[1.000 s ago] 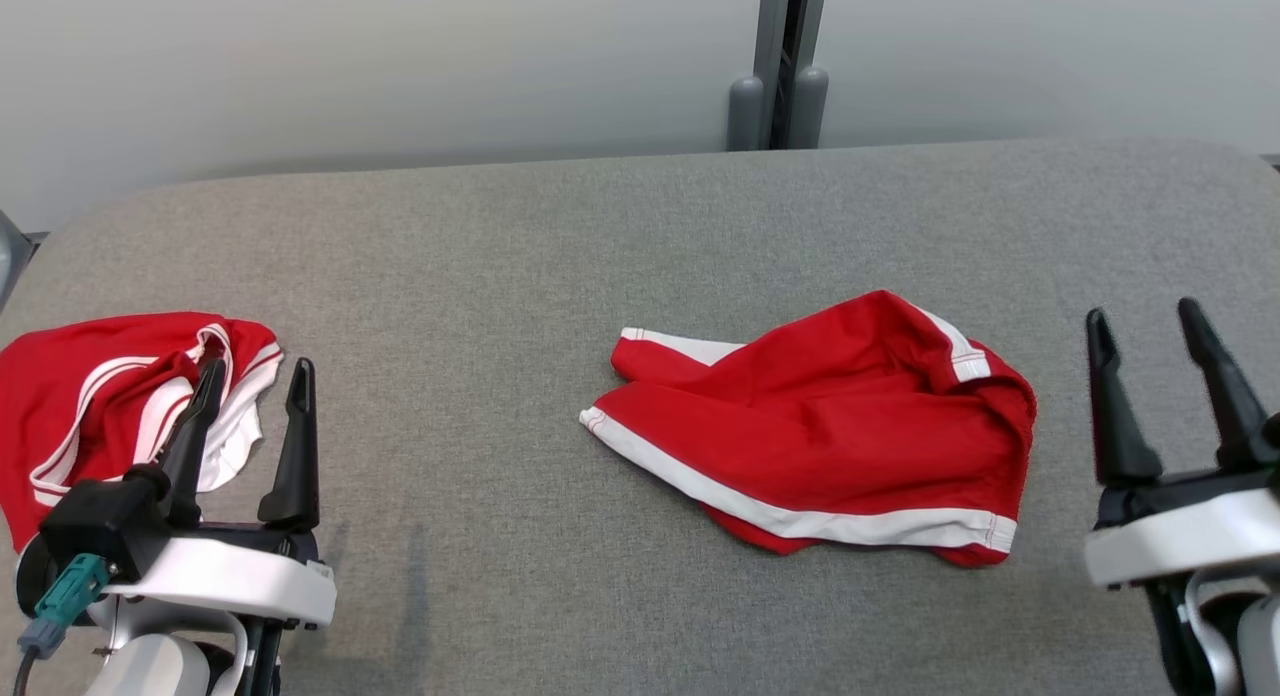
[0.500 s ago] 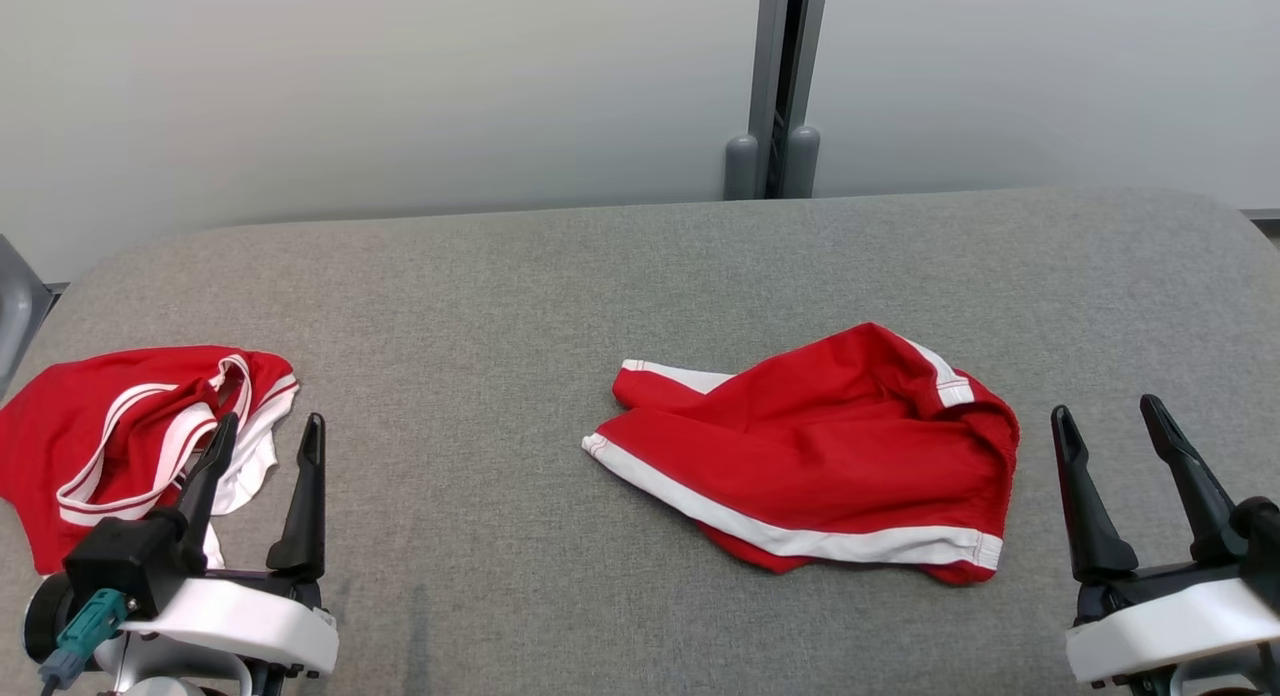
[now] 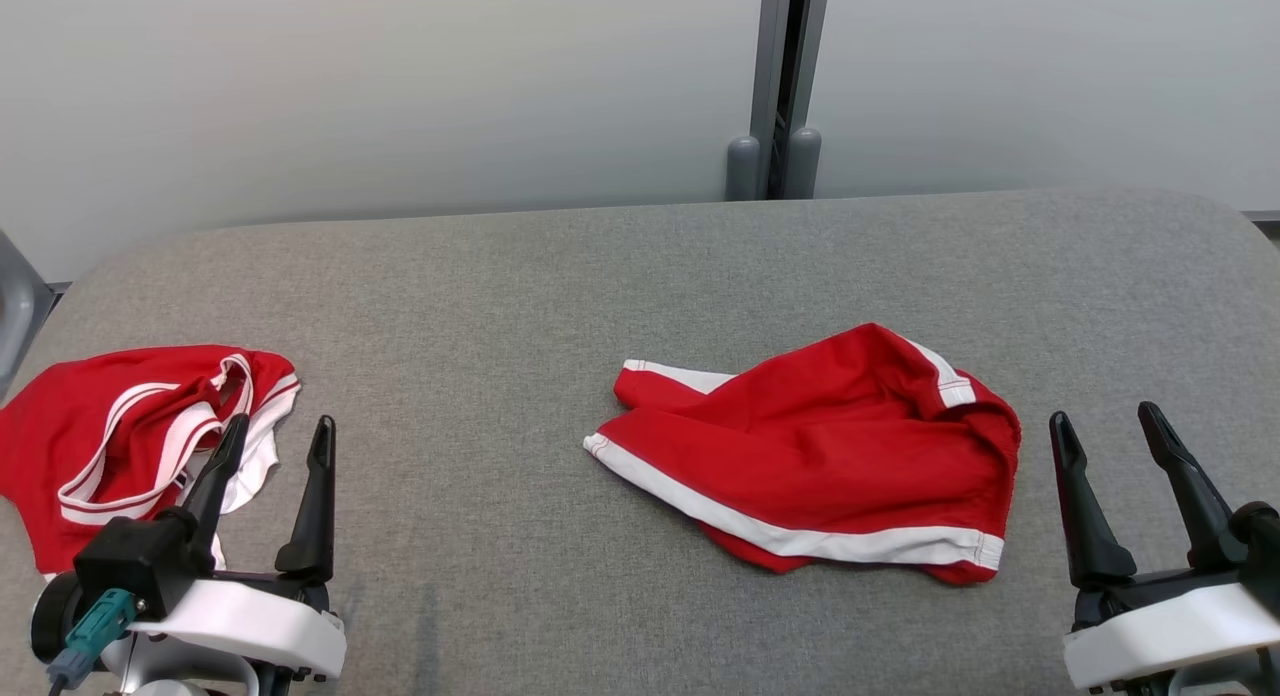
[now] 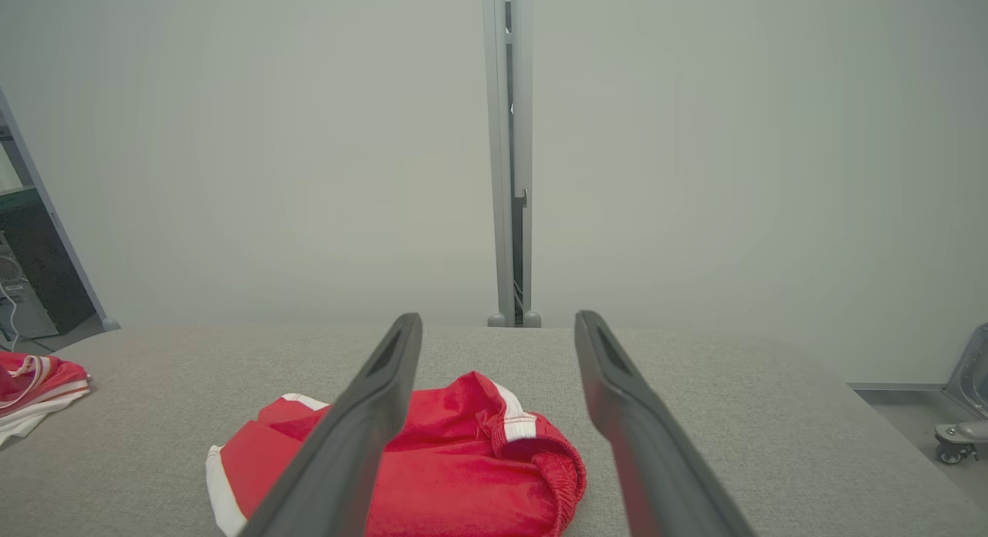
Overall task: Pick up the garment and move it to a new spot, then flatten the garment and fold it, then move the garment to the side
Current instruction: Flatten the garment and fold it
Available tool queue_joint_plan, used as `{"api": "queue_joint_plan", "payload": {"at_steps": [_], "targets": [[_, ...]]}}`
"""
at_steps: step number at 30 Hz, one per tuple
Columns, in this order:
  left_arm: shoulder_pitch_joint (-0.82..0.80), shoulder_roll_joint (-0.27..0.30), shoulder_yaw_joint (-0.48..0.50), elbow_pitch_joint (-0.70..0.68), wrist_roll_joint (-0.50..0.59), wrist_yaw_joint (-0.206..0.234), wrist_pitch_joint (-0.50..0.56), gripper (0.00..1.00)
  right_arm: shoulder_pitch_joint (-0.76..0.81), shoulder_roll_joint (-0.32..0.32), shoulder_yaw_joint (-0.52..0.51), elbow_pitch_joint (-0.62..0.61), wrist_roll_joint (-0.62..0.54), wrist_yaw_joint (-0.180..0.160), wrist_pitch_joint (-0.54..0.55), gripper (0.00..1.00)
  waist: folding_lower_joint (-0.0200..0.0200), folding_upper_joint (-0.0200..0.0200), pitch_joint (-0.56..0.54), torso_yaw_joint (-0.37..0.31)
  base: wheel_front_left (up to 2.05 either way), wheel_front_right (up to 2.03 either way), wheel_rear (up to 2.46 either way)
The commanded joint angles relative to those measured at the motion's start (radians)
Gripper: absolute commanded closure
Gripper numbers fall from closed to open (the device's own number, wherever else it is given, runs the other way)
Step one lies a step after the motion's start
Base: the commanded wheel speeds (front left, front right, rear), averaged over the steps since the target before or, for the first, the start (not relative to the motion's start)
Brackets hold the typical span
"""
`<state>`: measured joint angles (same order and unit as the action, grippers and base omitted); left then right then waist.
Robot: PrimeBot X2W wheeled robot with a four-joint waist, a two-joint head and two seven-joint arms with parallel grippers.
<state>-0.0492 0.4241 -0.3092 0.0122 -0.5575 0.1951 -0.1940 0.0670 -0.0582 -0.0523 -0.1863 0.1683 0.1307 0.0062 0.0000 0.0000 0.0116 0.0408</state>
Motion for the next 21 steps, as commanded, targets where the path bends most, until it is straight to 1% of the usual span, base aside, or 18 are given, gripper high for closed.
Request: {"api": "queue_joint_plan", "payload": {"at_steps": [1,7,9,12,16,19,21], "targets": [[0.002,0.006,0.001,-0.005,0.001,0.007,0.004,0.00,0.006,0.000,-0.001,-0.005,0.001,0.000,0.000,0.00,0.0000,0.0000,0.002,-0.001,0.00,0.00,0.00],[-0.014,0.011,-0.006,-0.021,0.005,0.006,0.012,0.00,-0.003,0.003,0.003,-0.003,0.002,0.000,-0.002,0.00,0.0000,0.0000,0.017,-0.009,0.00,0.00,0.00],[-0.034,0.016,-0.014,-0.026,0.010,-0.006,0.017,0.00,-0.012,0.004,0.007,-0.004,0.003,0.000,-0.003,0.00,0.0000,0.0000,0.030,-0.015,0.00,0.00,0.00],[-0.082,0.020,-0.039,-0.024,0.019,-0.034,0.034,0.00,-0.026,0.005,0.017,0.000,0.004,0.000,-0.007,0.00,0.0000,0.0000,0.058,-0.027,0.00,0.00,0.00],[-0.171,0.008,-0.083,0.017,0.010,-0.098,0.071,0.00,-0.050,0.005,0.031,0.007,0.002,0.000,-0.013,0.00,0.0000,0.0000,0.099,-0.053,0.00,0.00,0.00],[-0.237,-0.008,-0.118,0.080,-0.020,-0.165,0.111,0.00,-0.068,0.005,0.043,0.014,0.001,0.000,-0.022,0.00,0.0000,0.0000,0.135,-0.078,0.00,0.00,0.00],[-0.275,-0.020,-0.143,0.146,-0.044,-0.210,0.150,0.00,-0.080,0.006,0.052,0.021,0.004,0.000,-0.030,0.00,0.0000,0.0000,0.161,-0.099,0.00,0.00,0.00]]}}
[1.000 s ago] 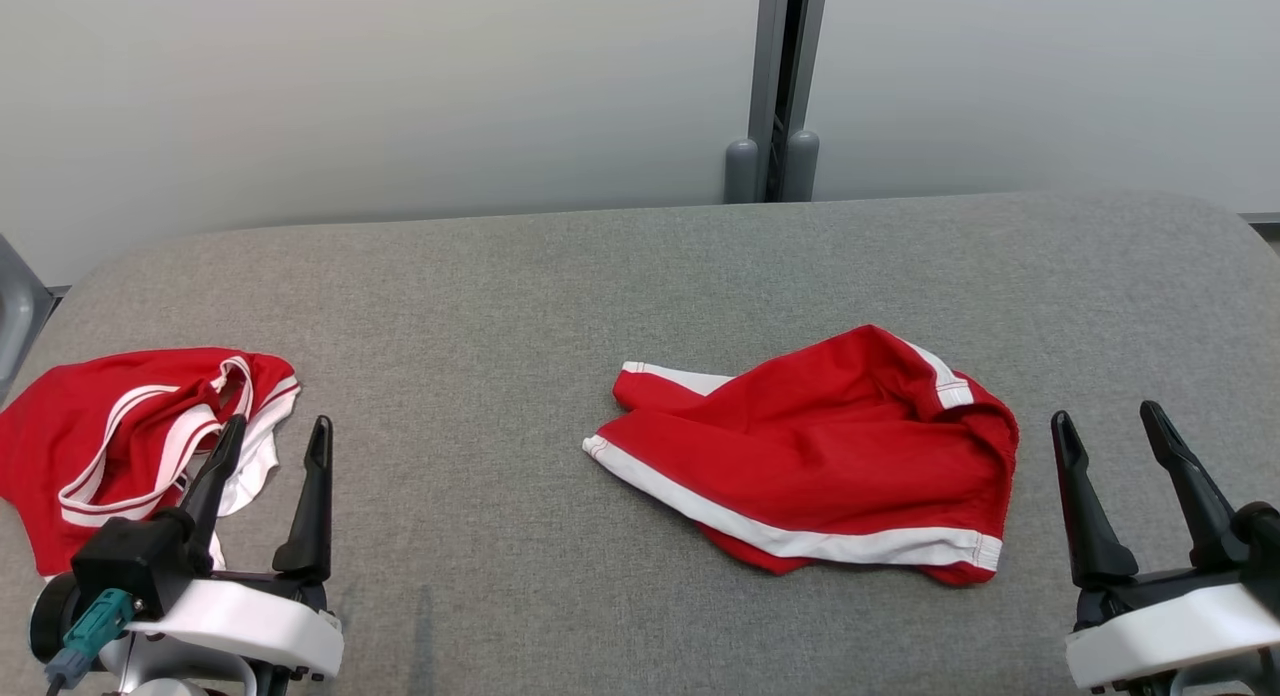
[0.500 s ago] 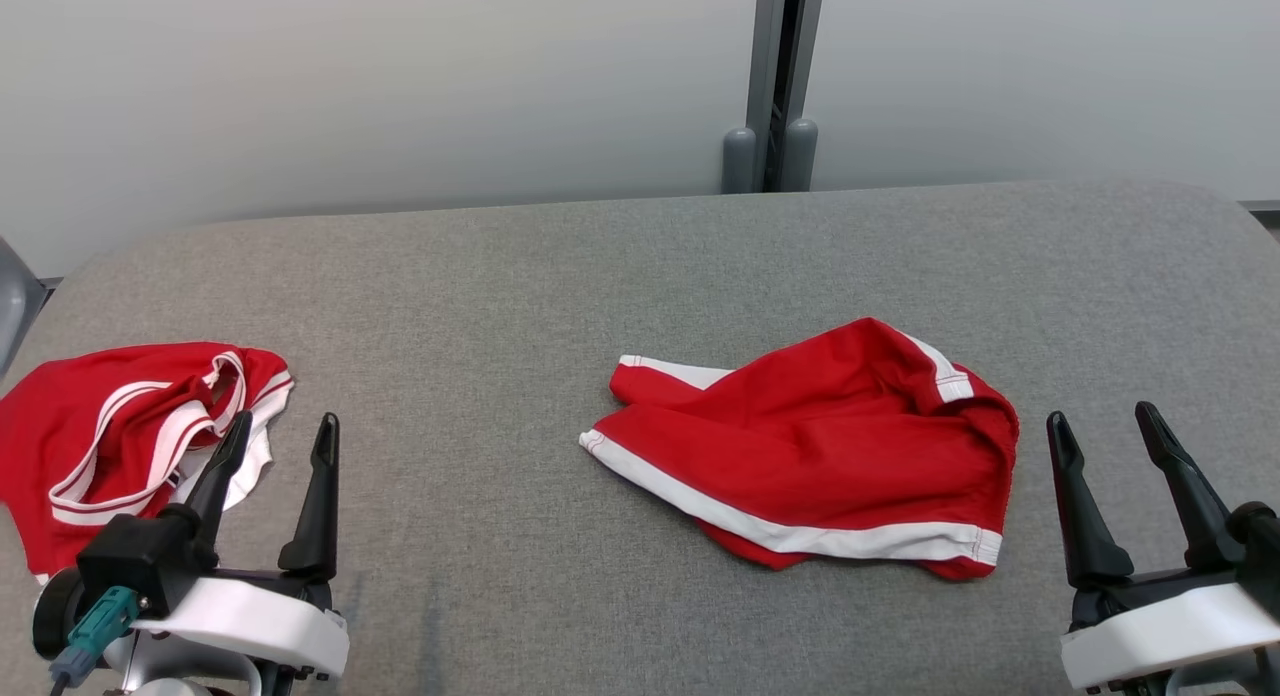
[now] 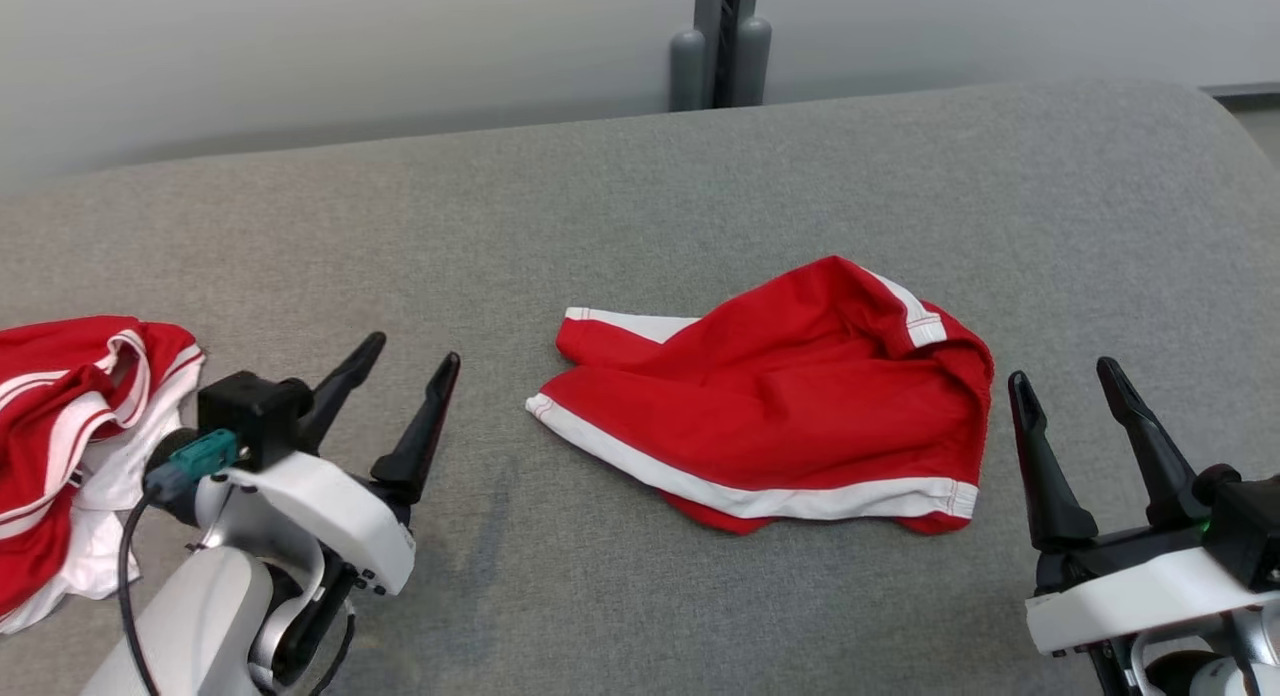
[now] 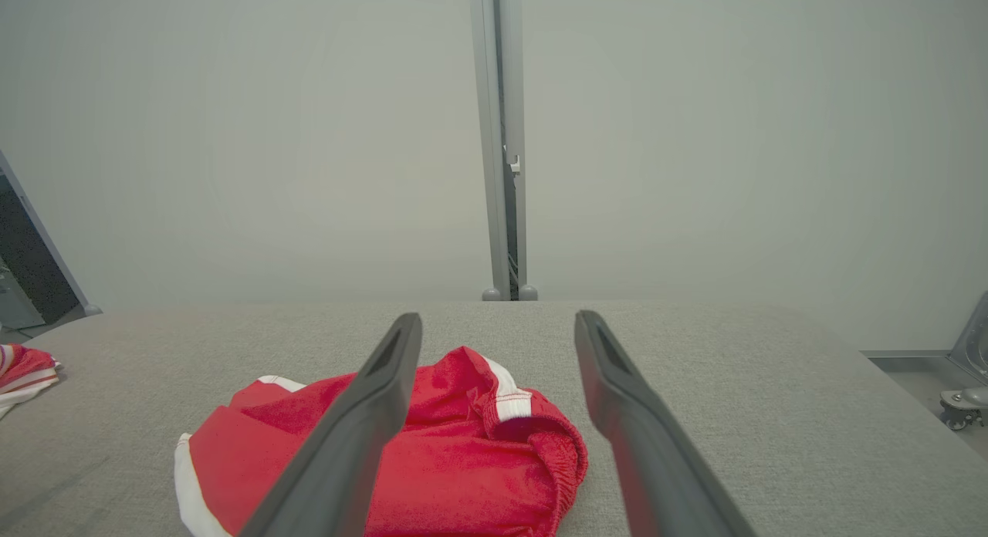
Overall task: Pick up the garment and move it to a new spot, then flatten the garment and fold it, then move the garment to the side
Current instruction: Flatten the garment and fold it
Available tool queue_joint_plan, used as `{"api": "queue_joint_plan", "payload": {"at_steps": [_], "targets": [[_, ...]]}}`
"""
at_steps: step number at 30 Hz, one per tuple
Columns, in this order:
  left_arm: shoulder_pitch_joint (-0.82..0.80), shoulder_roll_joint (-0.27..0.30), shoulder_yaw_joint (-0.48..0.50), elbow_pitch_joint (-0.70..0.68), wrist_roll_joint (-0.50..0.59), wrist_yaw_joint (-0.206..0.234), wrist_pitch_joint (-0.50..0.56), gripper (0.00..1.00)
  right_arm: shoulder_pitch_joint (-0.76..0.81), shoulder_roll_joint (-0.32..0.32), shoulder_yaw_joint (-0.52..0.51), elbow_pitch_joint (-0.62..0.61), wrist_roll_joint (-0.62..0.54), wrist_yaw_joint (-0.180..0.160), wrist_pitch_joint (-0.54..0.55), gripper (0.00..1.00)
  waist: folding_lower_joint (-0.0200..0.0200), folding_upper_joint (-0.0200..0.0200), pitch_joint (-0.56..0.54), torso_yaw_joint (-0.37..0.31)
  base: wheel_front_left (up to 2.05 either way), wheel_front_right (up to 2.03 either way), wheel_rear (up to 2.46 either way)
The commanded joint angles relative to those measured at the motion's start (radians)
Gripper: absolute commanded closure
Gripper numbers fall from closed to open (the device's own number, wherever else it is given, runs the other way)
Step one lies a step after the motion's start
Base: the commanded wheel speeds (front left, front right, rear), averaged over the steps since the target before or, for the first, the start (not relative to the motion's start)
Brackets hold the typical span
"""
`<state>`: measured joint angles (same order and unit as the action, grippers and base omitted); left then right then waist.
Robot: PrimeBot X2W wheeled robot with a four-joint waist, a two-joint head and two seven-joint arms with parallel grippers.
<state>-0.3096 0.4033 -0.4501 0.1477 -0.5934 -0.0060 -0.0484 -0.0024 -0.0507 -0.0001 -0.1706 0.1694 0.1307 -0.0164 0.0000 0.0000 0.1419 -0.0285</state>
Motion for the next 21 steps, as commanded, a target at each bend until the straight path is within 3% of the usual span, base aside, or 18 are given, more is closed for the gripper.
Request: {"api": "queue_joint_plan", "payload": {"at_steps": [1,7,14,21], "targets": [[-0.032,-0.006,-0.014,0.043,-0.019,-0.031,0.024,0.00,-0.015,-0.002,0.002,0.008,0.003,0.000,-0.010,0.00,0.0000,0.0000,0.043,-0.039,0.00,0.00,0.00],[-0.120,-0.030,-0.076,0.232,-0.094,-0.107,0.132,0.00,-0.038,-0.001,0.015,0.036,0.018,0.000,-0.036,0.00,0.0000,0.0000,0.097,-0.095,0.00,0.00,0.00],[-0.184,-0.030,-0.139,0.356,-0.165,-0.124,0.174,0.00,-0.042,-0.001,0.010,0.068,0.035,0.000,-0.060,0.00,0.0000,0.0000,0.127,-0.135,0.00,0.00,0.00],[-0.222,-0.010,-0.219,0.372,-0.212,-0.125,0.150,0.00,-0.039,-0.001,0.004,0.085,0.046,0.000,-0.072,0.00,0.0000,0.0000,0.145,-0.148,0.00,0.00,0.00]]}}
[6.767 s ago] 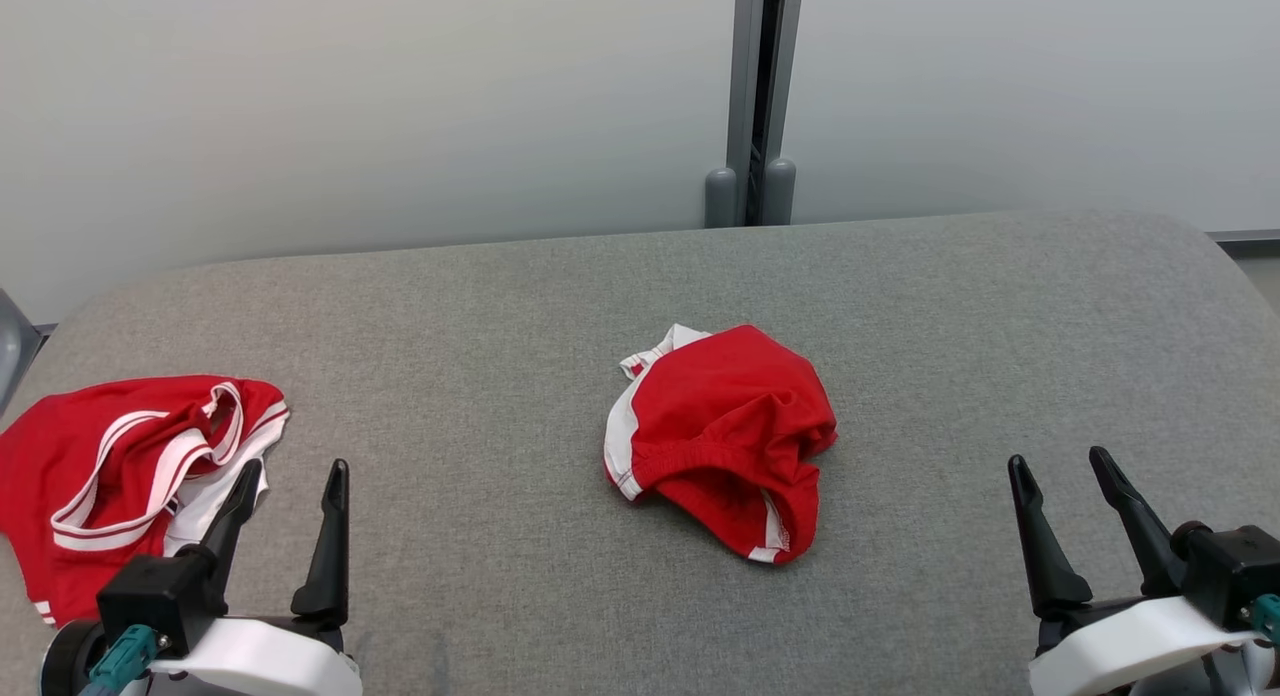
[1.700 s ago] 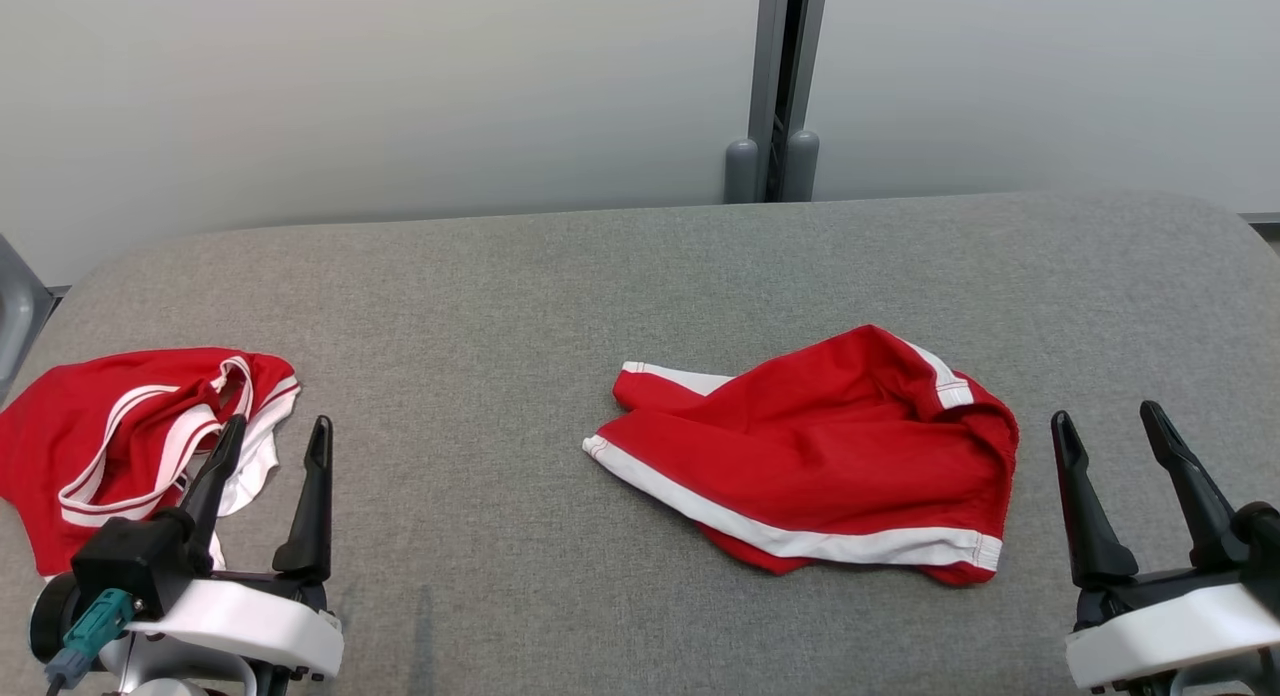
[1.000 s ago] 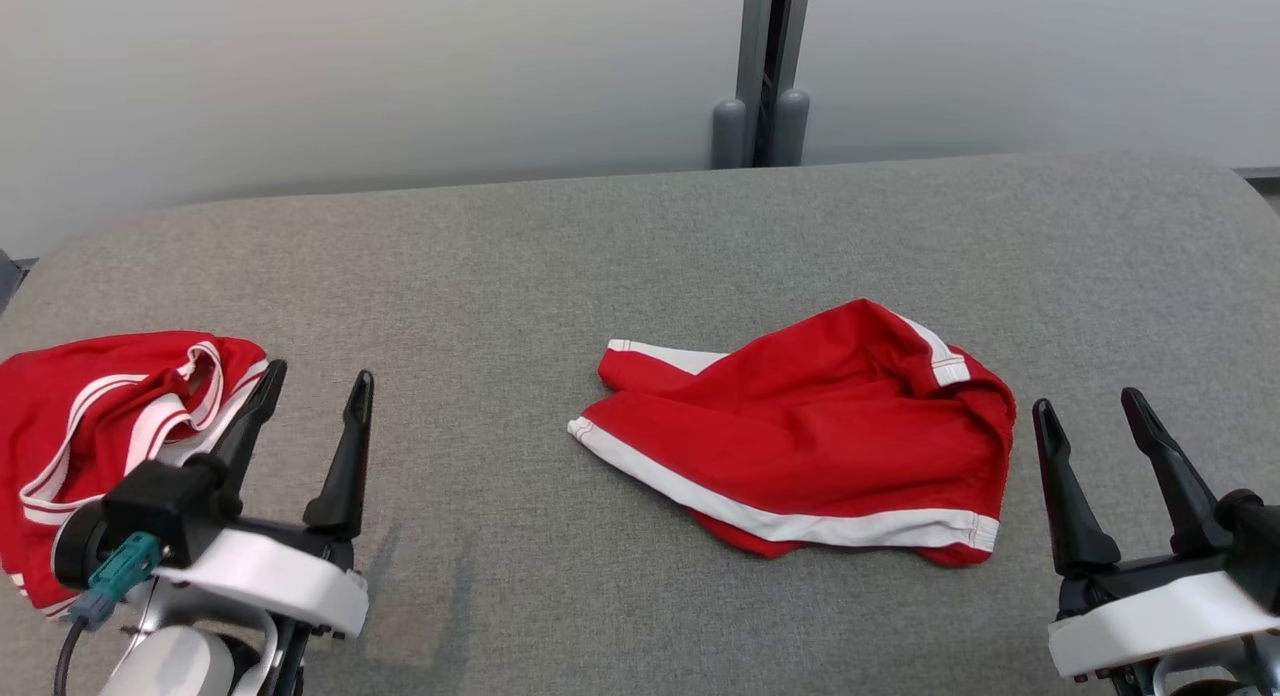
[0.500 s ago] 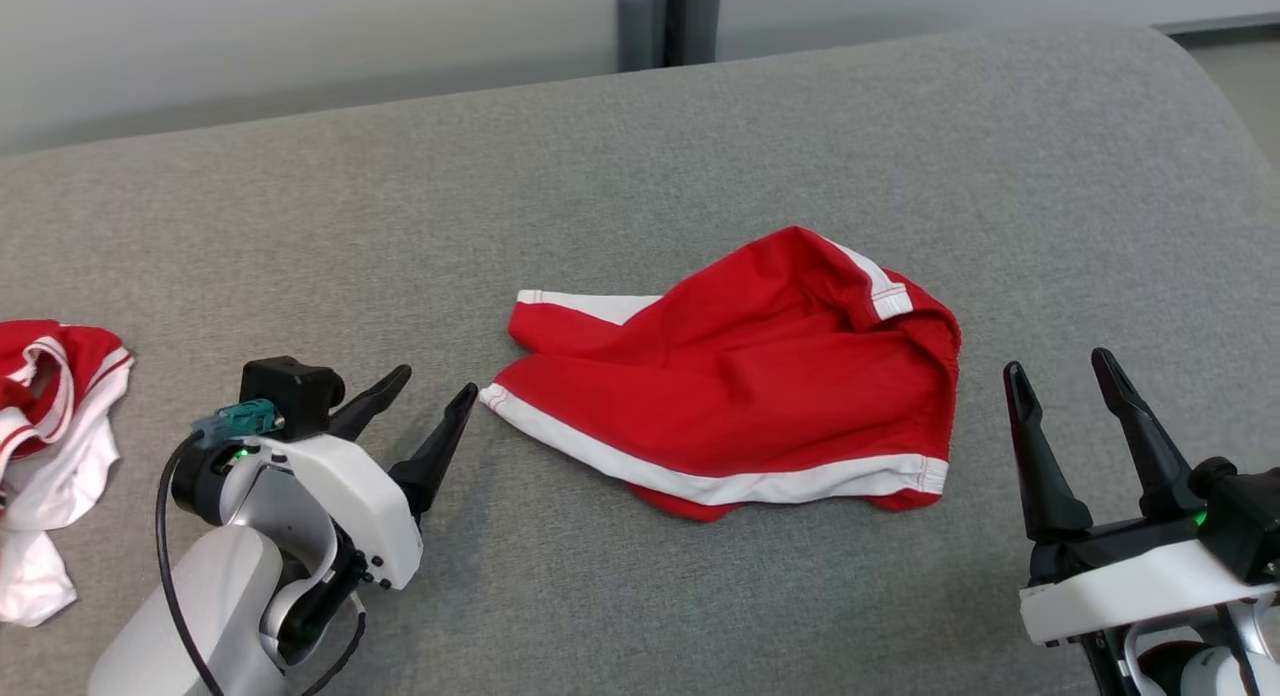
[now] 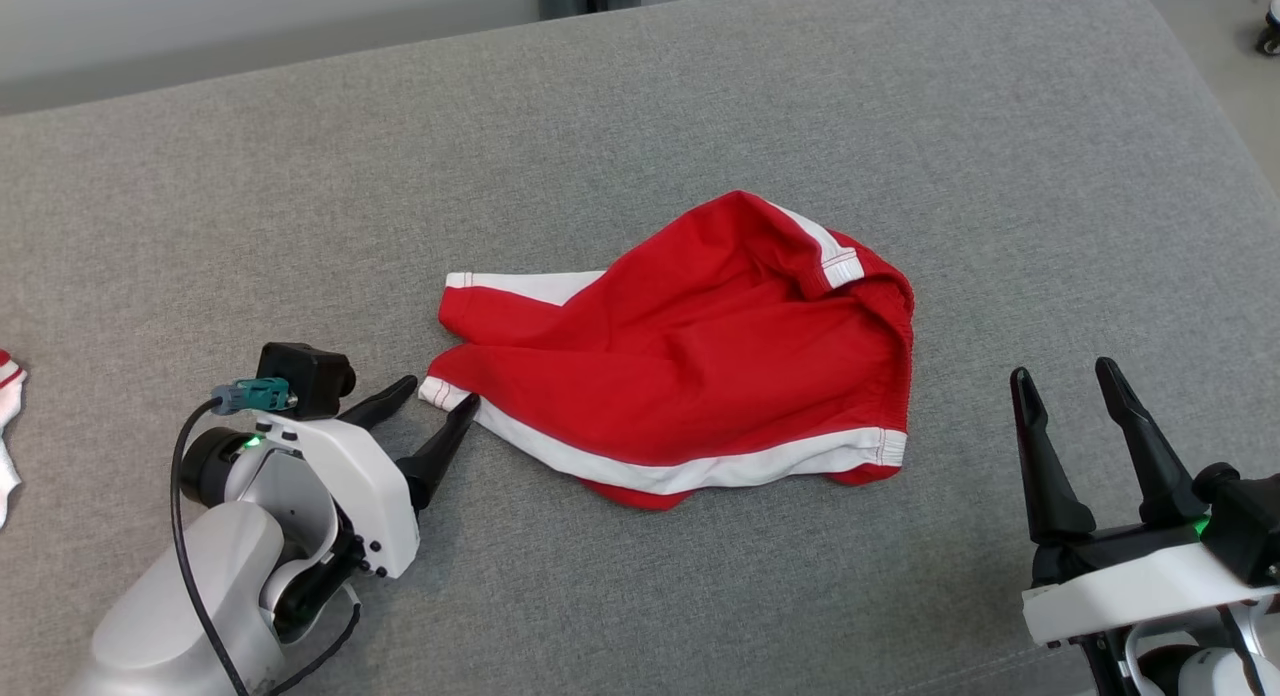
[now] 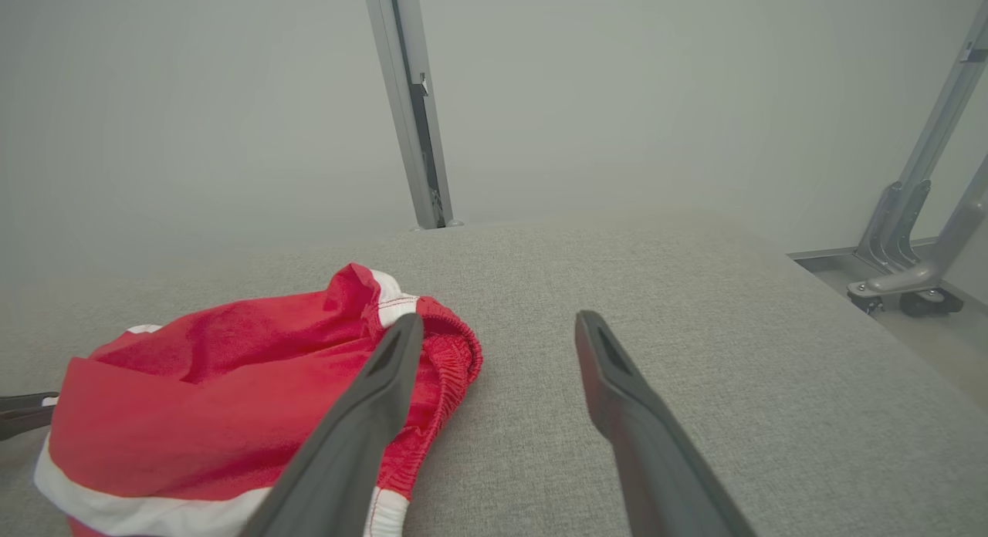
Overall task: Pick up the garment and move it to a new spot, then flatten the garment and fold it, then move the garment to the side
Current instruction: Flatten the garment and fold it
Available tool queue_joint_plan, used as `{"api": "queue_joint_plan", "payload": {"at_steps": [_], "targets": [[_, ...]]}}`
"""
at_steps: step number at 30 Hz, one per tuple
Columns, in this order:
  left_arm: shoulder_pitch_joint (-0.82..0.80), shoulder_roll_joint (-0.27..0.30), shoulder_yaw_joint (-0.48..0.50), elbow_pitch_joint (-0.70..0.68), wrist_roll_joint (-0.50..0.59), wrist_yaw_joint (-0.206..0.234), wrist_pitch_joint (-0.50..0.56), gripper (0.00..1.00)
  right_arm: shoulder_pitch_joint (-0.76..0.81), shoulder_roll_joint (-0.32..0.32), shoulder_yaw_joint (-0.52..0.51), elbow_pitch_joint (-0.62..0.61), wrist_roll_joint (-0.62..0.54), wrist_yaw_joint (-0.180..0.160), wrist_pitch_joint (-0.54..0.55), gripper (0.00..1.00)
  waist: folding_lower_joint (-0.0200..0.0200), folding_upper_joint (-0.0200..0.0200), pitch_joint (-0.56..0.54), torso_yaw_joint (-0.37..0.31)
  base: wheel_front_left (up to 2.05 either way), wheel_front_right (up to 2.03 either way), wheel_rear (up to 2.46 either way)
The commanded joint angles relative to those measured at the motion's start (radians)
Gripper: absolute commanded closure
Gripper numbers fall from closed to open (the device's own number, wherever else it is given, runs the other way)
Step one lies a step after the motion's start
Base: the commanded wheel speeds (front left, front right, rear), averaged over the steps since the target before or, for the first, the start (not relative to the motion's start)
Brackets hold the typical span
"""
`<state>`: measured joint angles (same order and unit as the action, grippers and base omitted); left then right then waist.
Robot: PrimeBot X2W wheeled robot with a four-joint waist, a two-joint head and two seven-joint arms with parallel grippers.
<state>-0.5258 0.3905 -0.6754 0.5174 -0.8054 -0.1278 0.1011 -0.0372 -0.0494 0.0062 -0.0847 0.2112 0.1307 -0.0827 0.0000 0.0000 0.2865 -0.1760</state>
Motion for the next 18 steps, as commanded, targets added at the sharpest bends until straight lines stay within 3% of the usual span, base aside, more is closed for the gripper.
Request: {"api": "queue_joint_plan", "payload": {"at_steps": [1,3,12,18], "targets": [[-0.013,0.007,-0.006,0.006,-0.005,-0.003,-0.005,0.00,-0.004,-0.002,-0.002,0.002,0.006,0.000,-0.006,0.00,0.0000,0.0000,0.003,-0.002,0.00,0.00,0.00],[-0.025,0.015,-0.028,0.012,-0.019,-0.003,-0.016,0.99,0.001,-0.003,-0.004,0.008,0.005,0.000,-0.001,0.00,0.0000,0.0000,0.005,-0.005,0.00,0.00,0.00],[-0.057,0.033,-0.104,0.025,-0.064,-0.003,-0.056,1.00,0.050,-0.003,0.081,0.056,0.010,0.000,0.096,0.00,0.0000,0.0000,0.005,0.010,0.00,0.00,0.00],[-0.085,0.030,-0.147,0.033,-0.088,-0.003,-0.084,1.00,-0.006,-0.007,0.141,0.169,0.045,0.000,0.120,0.00,0.0000,0.0000,0.017,0.035,0.00,0.00,0.00]]}}
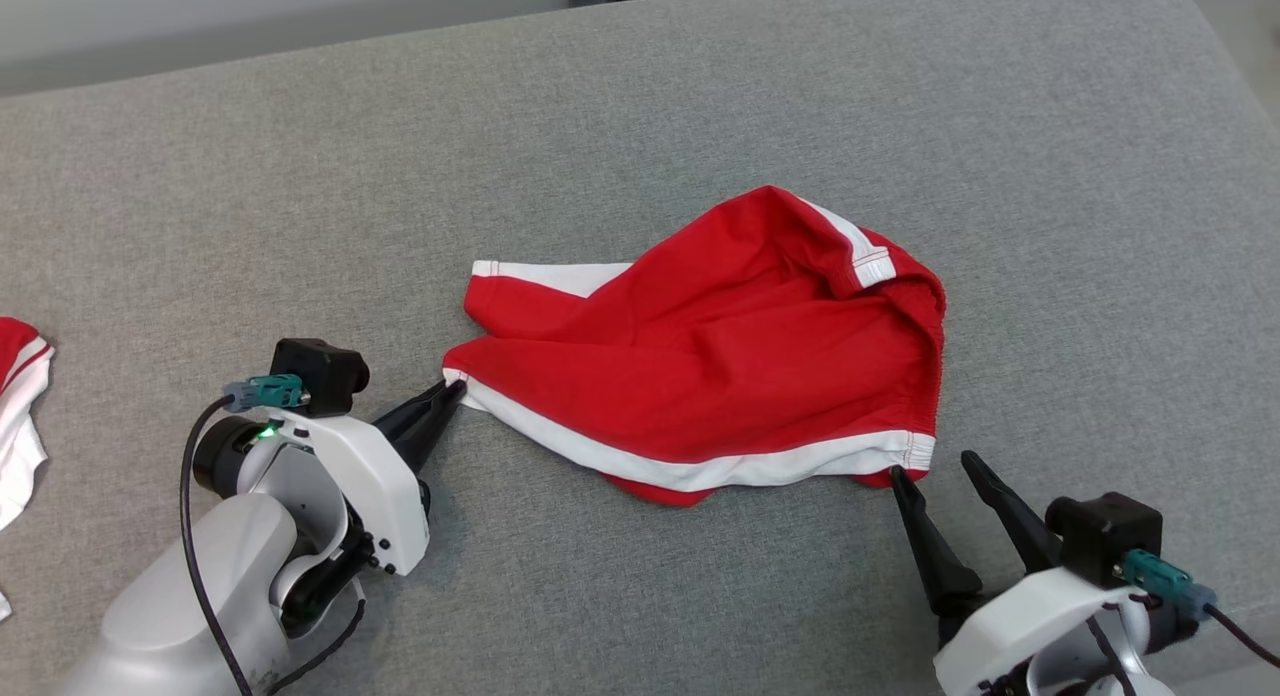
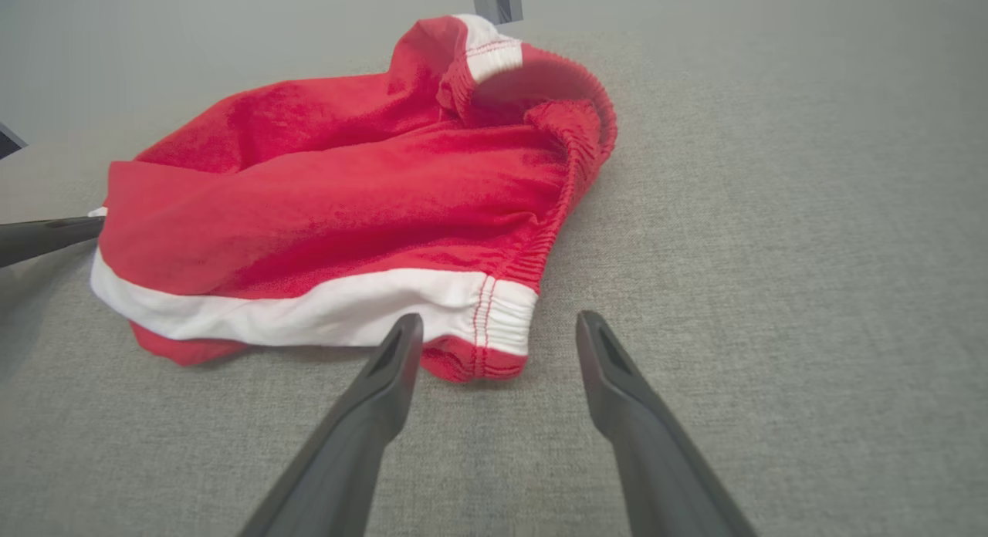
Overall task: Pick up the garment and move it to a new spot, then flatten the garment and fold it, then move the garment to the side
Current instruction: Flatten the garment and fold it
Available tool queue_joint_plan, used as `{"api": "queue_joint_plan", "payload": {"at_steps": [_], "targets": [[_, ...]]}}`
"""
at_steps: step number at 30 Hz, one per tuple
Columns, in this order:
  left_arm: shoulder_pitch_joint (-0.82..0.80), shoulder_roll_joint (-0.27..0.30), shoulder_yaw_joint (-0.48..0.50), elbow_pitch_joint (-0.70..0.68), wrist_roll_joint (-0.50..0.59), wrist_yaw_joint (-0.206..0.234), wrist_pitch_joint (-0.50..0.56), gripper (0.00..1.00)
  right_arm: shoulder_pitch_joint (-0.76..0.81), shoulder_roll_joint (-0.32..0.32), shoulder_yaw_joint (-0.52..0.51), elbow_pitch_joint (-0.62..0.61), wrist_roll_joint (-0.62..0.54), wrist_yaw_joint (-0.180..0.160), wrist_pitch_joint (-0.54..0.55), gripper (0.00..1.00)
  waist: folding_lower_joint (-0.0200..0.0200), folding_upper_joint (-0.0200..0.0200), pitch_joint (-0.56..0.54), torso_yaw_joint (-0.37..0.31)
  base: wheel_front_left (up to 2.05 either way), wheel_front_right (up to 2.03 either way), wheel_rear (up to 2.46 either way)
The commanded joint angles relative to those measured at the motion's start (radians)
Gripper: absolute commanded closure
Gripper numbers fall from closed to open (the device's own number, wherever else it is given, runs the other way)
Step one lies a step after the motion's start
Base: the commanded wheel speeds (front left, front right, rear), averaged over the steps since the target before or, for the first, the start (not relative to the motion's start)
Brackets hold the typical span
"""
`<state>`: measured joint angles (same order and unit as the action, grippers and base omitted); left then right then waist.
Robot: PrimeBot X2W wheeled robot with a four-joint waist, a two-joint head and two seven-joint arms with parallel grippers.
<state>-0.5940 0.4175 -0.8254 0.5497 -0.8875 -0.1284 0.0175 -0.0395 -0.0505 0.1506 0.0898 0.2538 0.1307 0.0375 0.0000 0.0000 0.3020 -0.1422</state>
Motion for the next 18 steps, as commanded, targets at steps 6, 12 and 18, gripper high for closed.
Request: {"api": "queue_joint_plan", "payload": {"at_steps": [6,12,18], "targets": [[-0.034,0.006,-0.025,0.008,-0.025,-0.002,-0.030,1.00,-0.084,-0.018,0.043,0.104,0.045,0.000,-0.019,0.60,0.0000,0.0000,0.007,0.014,0.00,0.00,0.00],[-0.036,0.019,-0.031,-0.003,-0.032,-0.002,-0.075,1.00,-0.127,-0.053,0.102,0.126,0.096,0.000,-0.034,1.00,0.0000,0.0000,-0.001,0.024,0.00,0.00,0.00],[-0.004,0.047,0.004,-0.065,-0.046,0.020,-0.130,1.00,-0.124,-0.103,0.157,0.025,0.148,0.000,0.014,1.00,0.0000,0.0000,-0.024,0.030,0.00,0.00,0.00]]}}
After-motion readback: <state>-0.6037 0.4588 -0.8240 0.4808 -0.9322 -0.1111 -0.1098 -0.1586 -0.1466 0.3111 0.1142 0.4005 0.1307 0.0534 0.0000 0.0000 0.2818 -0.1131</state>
